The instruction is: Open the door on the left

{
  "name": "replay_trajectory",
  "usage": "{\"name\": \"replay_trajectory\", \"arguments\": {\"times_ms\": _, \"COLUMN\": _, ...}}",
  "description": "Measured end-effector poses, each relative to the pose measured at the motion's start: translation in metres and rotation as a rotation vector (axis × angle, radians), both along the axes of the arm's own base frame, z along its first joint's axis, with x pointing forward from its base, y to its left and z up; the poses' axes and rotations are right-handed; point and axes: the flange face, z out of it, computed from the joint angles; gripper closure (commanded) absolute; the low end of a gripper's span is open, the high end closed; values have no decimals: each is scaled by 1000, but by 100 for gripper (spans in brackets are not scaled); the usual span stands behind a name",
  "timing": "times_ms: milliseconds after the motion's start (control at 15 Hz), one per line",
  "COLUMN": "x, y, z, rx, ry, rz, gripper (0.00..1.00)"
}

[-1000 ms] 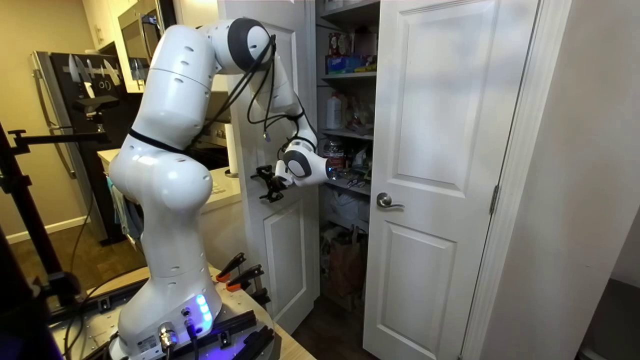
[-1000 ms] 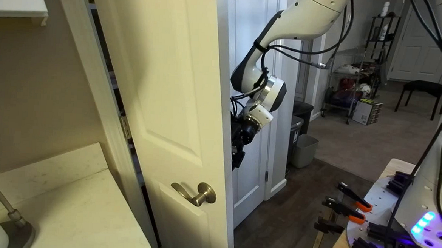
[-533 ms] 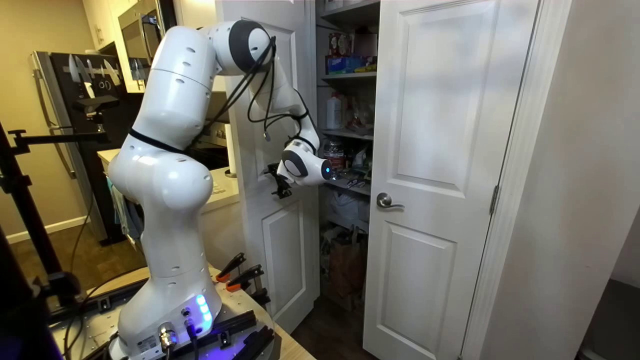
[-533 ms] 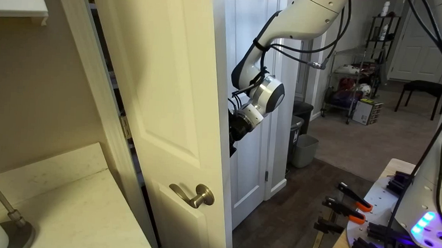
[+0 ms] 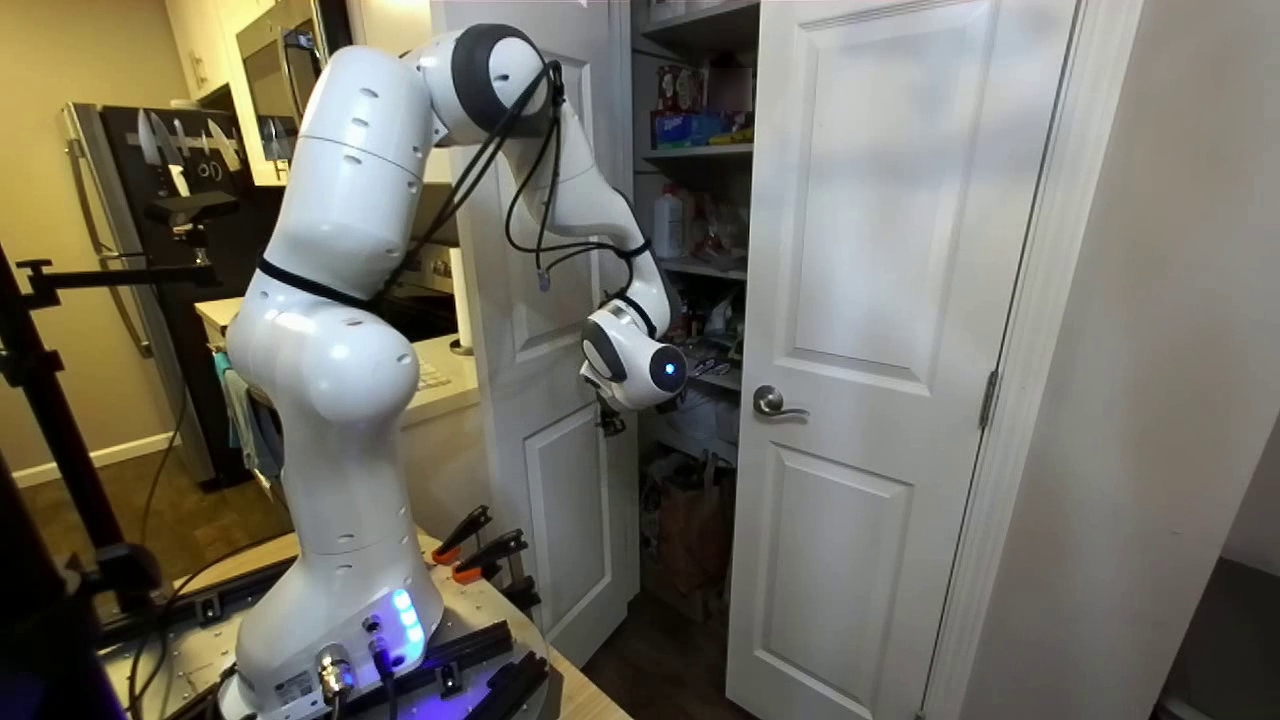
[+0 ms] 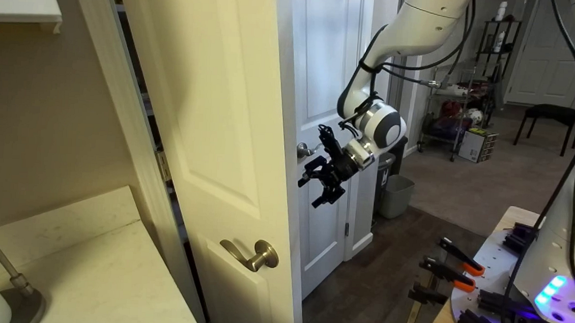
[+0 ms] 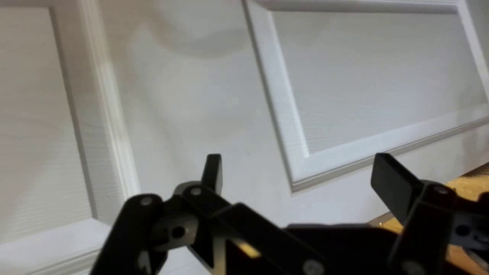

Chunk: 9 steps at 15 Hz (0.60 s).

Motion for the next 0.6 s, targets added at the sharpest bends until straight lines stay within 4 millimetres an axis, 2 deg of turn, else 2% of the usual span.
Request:
{"name": "replay_trajectory", "arguments": {"times_ms": 133, "x": -18, "y": -46, "z": -4, "rx": -14, "ry": 29, "rz": -106, "gripper": 0}}
{"name": "replay_trajectory", "arguments": {"times_ms": 267, "x": -33, "y": -77, "z": -3, "rx": -20, "ry": 41, "rz": -175, "gripper": 0}}
{"name": "replay_trajectory", "arguments": {"times_ms": 400, "x": -37, "y": -81, "z": 0, "rx": -19, "ry": 40, "rz": -188, "gripper": 0}}
{"name": "replay_trajectory", "arguments": {"times_ms": 600, "x": -36, "y": -74, "z": 1, "rx": -16, "ry": 37, "rz": -174, "gripper": 0}}
